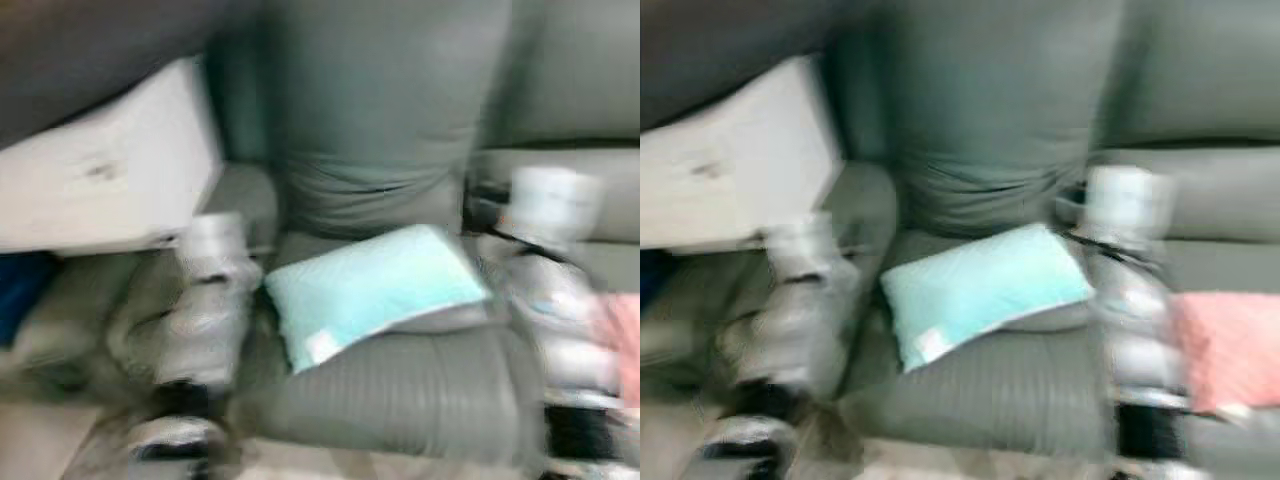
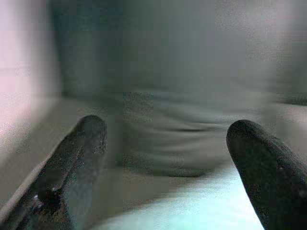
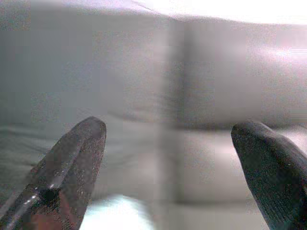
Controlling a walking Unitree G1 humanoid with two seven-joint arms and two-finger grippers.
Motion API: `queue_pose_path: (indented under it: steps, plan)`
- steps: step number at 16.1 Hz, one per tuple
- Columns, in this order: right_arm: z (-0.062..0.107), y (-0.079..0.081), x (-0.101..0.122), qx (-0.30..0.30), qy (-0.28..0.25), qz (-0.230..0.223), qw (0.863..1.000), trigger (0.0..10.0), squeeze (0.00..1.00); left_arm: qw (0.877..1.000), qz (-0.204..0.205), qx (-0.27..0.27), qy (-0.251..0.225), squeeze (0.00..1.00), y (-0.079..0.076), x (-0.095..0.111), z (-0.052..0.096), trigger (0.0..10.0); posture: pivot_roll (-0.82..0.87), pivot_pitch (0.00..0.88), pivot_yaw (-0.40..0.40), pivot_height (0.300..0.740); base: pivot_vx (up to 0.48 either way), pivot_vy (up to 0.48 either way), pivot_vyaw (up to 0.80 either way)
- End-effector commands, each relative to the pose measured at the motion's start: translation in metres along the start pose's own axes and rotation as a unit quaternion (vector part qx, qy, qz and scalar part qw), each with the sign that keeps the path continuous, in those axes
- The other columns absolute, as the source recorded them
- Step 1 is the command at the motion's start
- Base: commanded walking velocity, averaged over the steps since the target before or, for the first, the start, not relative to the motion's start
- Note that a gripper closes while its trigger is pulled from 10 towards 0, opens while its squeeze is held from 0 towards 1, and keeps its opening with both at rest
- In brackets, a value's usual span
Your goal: Move the pillow to the sofa
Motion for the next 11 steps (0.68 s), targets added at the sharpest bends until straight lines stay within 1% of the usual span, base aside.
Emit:
queue_pose_path:
  steps: [1, 2, 6, 7, 9, 10, 11]
  plan:
    - [-0.001, 0.031, 0.007, 0.040, -0.010, -0.018, 0.999, 10.0, 0.00, 1.000, -0.013, 0.023, 0.010, 0.00, 0.024, -0.007, 0.006, 10.0, -0.28, 0.000, 0.070, 0.740, 0.000, 0.000, 0.00]
    - [-0.001, 0.031, 0.007, 0.040, -0.009, -0.017, 0.999, 10.0, 0.00, 1.000, -0.015, 0.021, 0.008, 0.00, 0.023, -0.007, 0.005, 10.0, -0.28, 0.000, 0.070, 0.740, 0.000, 0.000, 0.00]
    - [0.000, 0.030, 0.005, 0.040, -0.005, -0.018, 0.999, 10.0, 0.00, 1.000, -0.006, 0.024, 0.010, 0.00, 0.024, -0.009, 0.005, 10.0, -0.28, 0.000, 0.066, 0.740, 0.000, 0.000, 0.00]
    - [0.000, 0.031, 0.004, 0.041, -0.004, -0.018, 0.999, 10.0, 0.00, 1.000, -0.006, 0.017, 0.019, 0.00, 0.023, -0.014, 0.006, 10.0, -0.28, 0.000, 0.065, 0.740, 0.000, 0.000, 0.00]
    - [-0.001, 0.032, 0.001, 0.043, 0.000, -0.018, 0.999, 10.0, 0.00, 0.999, -0.016, -0.001, 0.041, 0.00, 0.018, -0.026, 0.008, 10.0, -0.28, 0.000, 0.063, 0.740, 0.000, 0.000, 0.00]
    - [-0.001, 0.031, -0.004, 0.043, 0.007, -0.016, 0.999, 10.0, 0.00, 0.997, -0.034, -0.018, 0.071, 0.00, 0.015, -0.042, 0.013, 10.0, -0.27, 0.000, 0.063, 0.740, 0.000, 0.000, 0.00]
    - [0.000, 0.032, -0.010, 0.044, 0.016, -0.013, 0.999, 10.0, 0.00, 0.994, -0.036, -0.017, 0.097, 0.00, 0.019, -0.057, 0.019, 10.0, -0.27, 0.000, 0.062, 0.740, 0.000, 0.000, 0.00]
Point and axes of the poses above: a point about 5 cm out from each wrist's last joint towards the gripper, its own z axis pointing back from the gripper into the wrist, its own x axis along the axis of the wrist's last joint, y = z × x, the point moved 6 cm from there along -z, pointing out of the wrist towards the gripper, and after that the axes turned 11 degrees about -z, right-handed, at the moved point
